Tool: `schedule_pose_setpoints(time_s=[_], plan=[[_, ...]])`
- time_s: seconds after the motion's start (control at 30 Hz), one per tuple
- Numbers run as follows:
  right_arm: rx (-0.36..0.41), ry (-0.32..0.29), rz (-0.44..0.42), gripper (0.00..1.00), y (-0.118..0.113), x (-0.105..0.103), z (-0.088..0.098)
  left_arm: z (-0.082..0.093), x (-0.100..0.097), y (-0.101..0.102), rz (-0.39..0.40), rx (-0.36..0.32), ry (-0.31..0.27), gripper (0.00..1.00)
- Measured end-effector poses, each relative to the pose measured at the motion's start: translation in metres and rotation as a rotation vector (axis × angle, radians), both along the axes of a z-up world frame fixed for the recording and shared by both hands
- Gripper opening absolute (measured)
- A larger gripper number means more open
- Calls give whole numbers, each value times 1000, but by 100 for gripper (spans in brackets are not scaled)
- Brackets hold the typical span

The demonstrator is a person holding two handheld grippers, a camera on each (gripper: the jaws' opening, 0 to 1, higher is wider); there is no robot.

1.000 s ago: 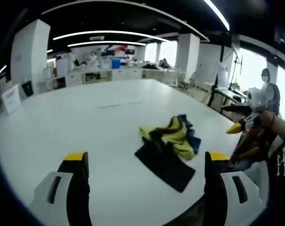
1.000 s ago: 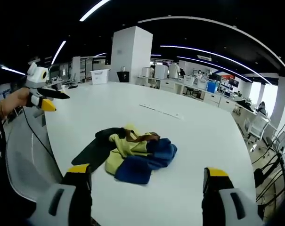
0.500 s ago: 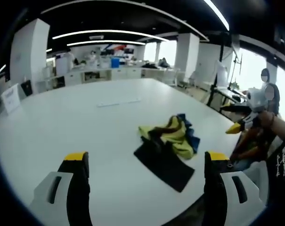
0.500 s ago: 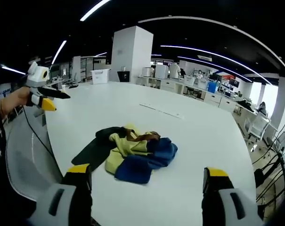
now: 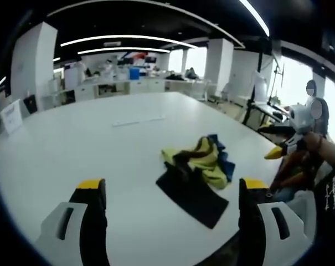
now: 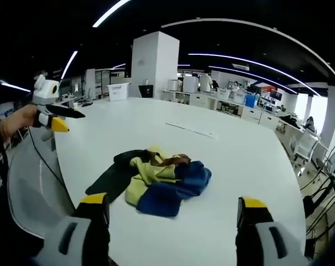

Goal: Fold the garment on the visible template until the final outline fits inside the template.

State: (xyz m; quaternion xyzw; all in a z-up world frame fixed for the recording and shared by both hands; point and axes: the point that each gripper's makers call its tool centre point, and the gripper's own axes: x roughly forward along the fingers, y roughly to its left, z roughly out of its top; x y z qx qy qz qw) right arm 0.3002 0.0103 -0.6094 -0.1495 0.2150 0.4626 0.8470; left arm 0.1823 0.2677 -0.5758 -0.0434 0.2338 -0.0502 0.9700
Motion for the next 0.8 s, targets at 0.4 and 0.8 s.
schedule_pose_setpoints(time_s=[0.4, 0.8], plan=[[4, -7, 52, 86, 15, 16, -7, -9, 24, -10, -44, -4, -8, 88], [-11, -43, 122, 71, 37, 38, -15, -25, 51, -12, -55, -62, -8, 77]])
